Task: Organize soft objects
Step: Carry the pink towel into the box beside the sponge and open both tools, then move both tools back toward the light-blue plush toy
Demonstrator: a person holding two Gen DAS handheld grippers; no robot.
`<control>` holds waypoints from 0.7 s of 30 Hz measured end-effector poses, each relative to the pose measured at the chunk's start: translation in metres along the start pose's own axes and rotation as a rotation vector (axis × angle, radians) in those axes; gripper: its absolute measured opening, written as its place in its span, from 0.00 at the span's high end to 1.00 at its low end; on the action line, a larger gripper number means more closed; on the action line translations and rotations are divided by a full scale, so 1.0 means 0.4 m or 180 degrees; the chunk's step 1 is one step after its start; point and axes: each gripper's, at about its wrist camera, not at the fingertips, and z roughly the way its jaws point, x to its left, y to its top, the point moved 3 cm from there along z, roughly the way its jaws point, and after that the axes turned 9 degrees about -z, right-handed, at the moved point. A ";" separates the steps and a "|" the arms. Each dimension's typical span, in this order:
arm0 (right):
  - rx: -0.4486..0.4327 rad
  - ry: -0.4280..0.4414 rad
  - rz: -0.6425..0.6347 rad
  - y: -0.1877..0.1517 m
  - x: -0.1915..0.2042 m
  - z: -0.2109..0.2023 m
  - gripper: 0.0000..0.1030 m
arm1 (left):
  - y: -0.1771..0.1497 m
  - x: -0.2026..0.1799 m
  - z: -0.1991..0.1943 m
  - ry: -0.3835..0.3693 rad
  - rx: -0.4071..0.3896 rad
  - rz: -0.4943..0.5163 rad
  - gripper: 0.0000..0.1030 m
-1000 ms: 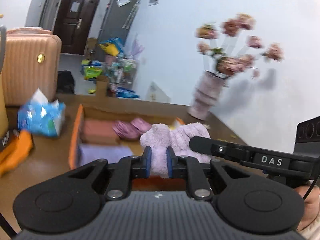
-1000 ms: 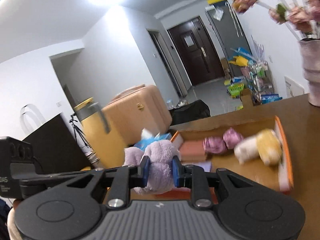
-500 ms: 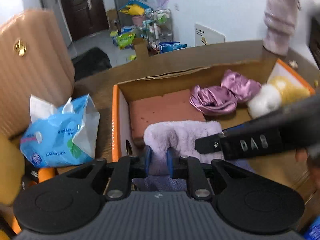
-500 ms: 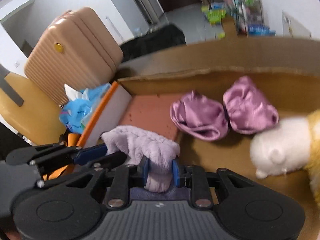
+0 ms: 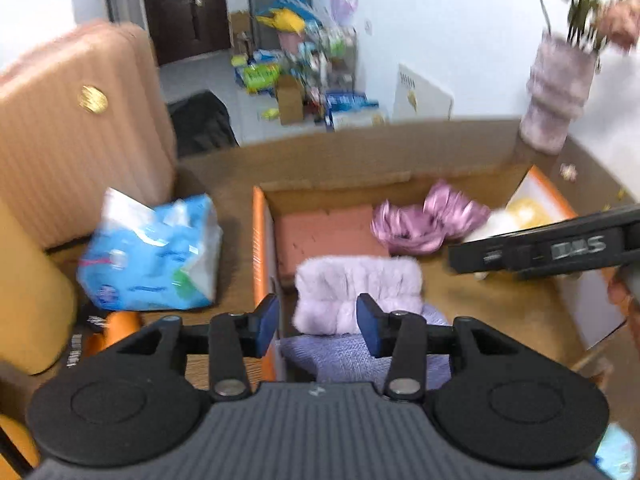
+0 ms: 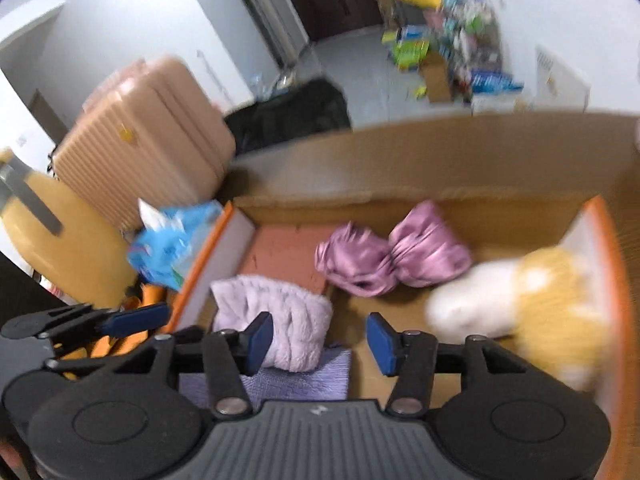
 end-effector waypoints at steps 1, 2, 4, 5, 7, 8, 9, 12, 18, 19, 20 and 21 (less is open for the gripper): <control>-0.0083 -0.0049 -0.0034 0.002 0.000 -0.045 0.45 | 0.005 0.002 -0.039 -0.0007 -0.0073 -0.0028 0.52; -0.0164 -0.0096 -0.0068 0.002 0.002 -0.087 0.41 | 0.007 0.004 -0.093 -0.0034 -0.0175 -0.0063 0.48; -0.0302 -0.0176 -0.0178 -0.021 0.002 -0.193 0.37 | 0.001 0.004 -0.191 -0.0118 -0.0349 -0.0086 0.43; -0.0372 -0.0234 -0.0250 -0.039 0.005 -0.250 0.36 | -0.007 0.003 -0.237 -0.0160 -0.0442 -0.0081 0.39; -0.0501 -0.0356 -0.0373 -0.076 0.000 -0.353 0.32 | -0.033 -0.002 -0.336 -0.0224 -0.0638 -0.0065 0.34; -0.0574 -0.0414 -0.0423 -0.094 -0.002 -0.402 0.29 | -0.045 -0.007 -0.373 -0.0240 -0.0695 -0.0057 0.34; -0.0662 -0.0480 -0.0468 -0.115 -0.002 -0.451 0.27 | -0.054 -0.017 -0.400 -0.0253 -0.0727 -0.0043 0.34; -0.0840 -0.0618 -0.0517 -0.167 -0.004 -0.552 0.25 | -0.086 -0.043 -0.476 -0.0251 -0.0836 -0.0025 0.33; -0.1186 -0.0569 -0.0577 -0.307 0.037 -0.665 0.23 | -0.221 -0.077 -0.565 -0.0321 -0.1033 -0.0013 0.19; -0.1260 -0.0542 -0.0598 -0.340 0.047 -0.673 0.22 | -0.256 -0.078 -0.571 -0.0374 -0.1021 -0.0003 0.19; -0.1318 -0.0528 -0.0613 -0.373 0.057 -0.680 0.22 | -0.303 -0.080 -0.578 -0.0382 -0.0991 -0.0040 0.19; -0.1365 -0.0547 -0.0619 -0.417 0.067 -0.686 0.22 | -0.339 -0.083 -0.583 -0.0385 -0.0973 -0.0049 0.19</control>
